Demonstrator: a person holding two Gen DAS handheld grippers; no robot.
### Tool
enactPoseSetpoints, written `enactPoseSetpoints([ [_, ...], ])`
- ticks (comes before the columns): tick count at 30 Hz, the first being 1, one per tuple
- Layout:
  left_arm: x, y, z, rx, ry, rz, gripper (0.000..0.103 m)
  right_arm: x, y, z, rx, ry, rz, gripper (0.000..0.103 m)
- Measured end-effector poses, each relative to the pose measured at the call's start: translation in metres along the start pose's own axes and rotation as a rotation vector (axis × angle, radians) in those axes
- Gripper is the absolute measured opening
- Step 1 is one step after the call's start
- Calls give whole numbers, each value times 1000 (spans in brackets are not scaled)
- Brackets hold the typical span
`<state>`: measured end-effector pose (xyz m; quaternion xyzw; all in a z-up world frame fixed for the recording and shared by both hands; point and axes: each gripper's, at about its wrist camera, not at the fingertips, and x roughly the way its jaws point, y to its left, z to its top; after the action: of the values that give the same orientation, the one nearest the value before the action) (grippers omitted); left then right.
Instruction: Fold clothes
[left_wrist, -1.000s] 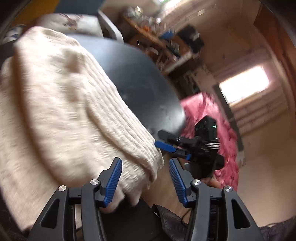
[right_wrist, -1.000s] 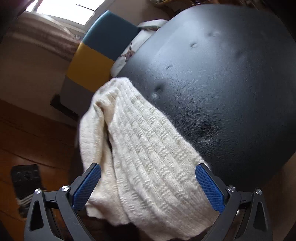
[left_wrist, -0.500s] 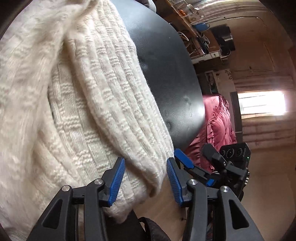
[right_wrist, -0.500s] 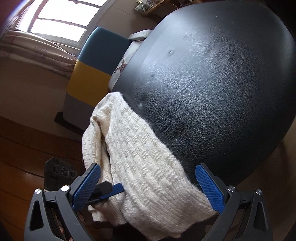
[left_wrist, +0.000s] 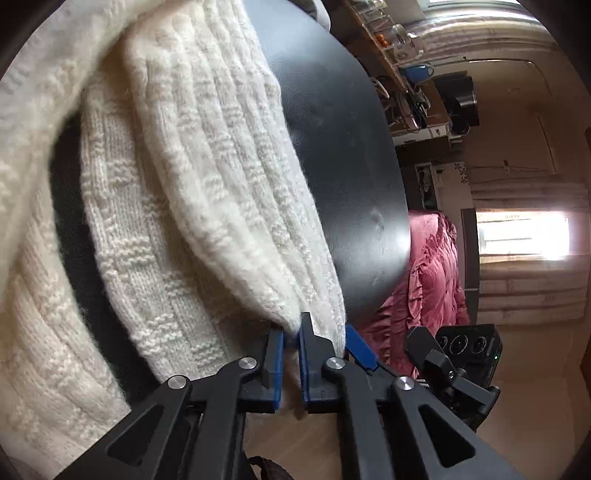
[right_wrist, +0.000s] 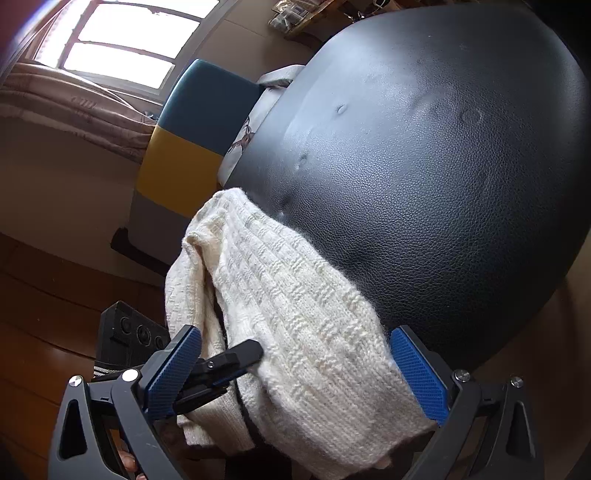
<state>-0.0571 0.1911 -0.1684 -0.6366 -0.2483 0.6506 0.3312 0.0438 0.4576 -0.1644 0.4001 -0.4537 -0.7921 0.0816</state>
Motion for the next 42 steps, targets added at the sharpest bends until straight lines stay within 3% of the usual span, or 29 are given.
enactPoseSetpoints([
  [5, -52, -19, 6, 77, -116, -78, 5, -9, 8, 2, -18, -29, -4, 103],
  [9, -143, -17, 24, 103, -301, -143, 5, -14, 28, 6, -66, -48, 28, 103],
  [13, -249, 16, 27, 79, -520, -157, 5, 10, 57, 7, -132, 6, 63, 103],
  [16, -319, 62, 18, 31, -662, -70, 5, 39, 78, 2, -176, 68, 76, 103],
  [20, -369, 147, -8, -160, -764, 108, 0, 78, 90, -6, -191, 149, 59, 103],
  [24, -382, 226, -41, -382, -735, 230, 6, 104, 93, -14, -204, 198, 2, 103],
  [27, -380, 239, -58, -392, -716, 259, 10, 107, 88, -15, -201, 197, -11, 103],
  [29, -373, 215, -58, -294, -713, 330, 15, 107, 86, -14, -194, 204, -13, 103],
  [34, -320, 120, -22, 188, -615, 515, 21, 108, 86, -13, -190, 207, -15, 103],
  [36, -290, 96, -7, 327, -548, 575, 21, 109, 90, -13, -200, 205, -18, 103],
  [39, -244, 79, 17, 458, -441, 659, 21, 108, 92, -14, -214, 207, -21, 103],
  [42, -222, 80, 29, 500, -369, 658, 21, 108, 91, -15, -222, 209, -17, 103],
])
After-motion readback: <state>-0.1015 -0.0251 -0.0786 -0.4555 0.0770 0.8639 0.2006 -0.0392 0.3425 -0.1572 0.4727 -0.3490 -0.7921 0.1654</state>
